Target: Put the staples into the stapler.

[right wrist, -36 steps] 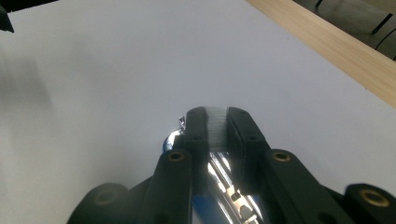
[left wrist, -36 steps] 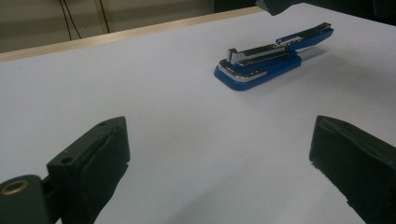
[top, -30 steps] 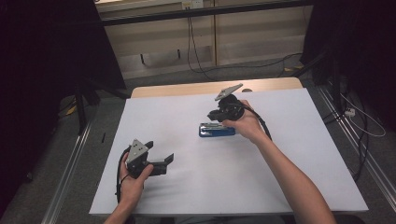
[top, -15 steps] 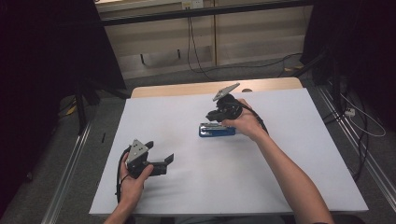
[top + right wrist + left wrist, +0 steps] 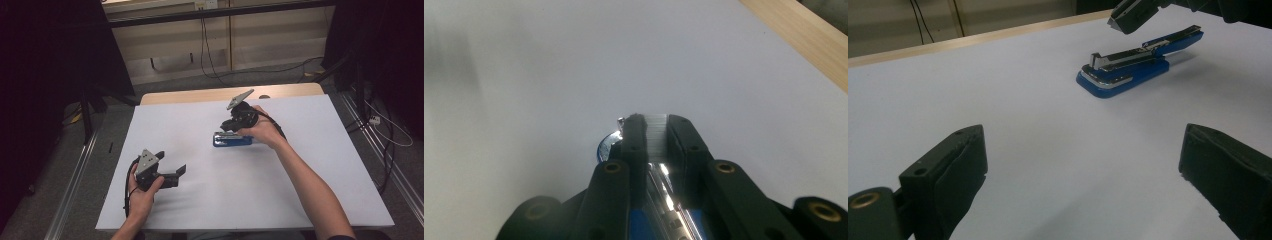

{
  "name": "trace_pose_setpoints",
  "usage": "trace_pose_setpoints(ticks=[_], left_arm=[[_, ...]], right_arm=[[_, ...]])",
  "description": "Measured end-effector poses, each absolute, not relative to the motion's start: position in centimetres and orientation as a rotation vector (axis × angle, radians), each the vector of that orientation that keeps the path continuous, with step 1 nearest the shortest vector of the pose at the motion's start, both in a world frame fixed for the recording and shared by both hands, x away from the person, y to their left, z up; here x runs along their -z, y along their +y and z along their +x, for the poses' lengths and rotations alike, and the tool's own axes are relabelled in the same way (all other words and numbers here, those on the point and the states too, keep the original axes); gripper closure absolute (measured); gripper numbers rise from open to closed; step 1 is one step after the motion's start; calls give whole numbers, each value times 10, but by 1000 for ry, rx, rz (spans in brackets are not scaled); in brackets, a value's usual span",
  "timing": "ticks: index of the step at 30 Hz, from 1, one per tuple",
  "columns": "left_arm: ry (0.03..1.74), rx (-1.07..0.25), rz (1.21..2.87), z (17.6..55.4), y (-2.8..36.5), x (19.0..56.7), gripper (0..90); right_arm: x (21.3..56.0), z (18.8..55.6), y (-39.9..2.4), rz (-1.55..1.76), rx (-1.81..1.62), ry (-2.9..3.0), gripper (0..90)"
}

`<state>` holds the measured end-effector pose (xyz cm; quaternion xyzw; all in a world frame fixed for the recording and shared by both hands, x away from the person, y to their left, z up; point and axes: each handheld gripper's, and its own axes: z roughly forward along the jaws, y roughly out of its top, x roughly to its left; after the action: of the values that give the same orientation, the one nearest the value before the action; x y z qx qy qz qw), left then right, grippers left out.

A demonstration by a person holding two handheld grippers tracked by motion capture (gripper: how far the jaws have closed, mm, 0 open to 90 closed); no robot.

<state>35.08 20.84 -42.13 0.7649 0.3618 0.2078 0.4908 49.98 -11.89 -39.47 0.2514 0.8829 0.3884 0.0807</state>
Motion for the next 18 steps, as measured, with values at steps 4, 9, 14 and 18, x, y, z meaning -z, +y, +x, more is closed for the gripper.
trace_pose_setpoints(ticks=[4, 9, 14, 18], left_arm=[[877, -504, 1857, 351, 208, 421, 55], [877, -504, 1858, 351, 209, 421, 56], [877, -503, 1861, 351, 208, 421, 56], [876, -504, 1859, 351, 209, 421, 56]], right_arm=[[394, 503, -117, 730, -1148, 2666, 795], [397, 505, -114, 693, -1153, 2689, 795], [399, 507, -112, 643, -1137, 2719, 795], [401, 508, -111, 597, -1103, 2752, 795]])
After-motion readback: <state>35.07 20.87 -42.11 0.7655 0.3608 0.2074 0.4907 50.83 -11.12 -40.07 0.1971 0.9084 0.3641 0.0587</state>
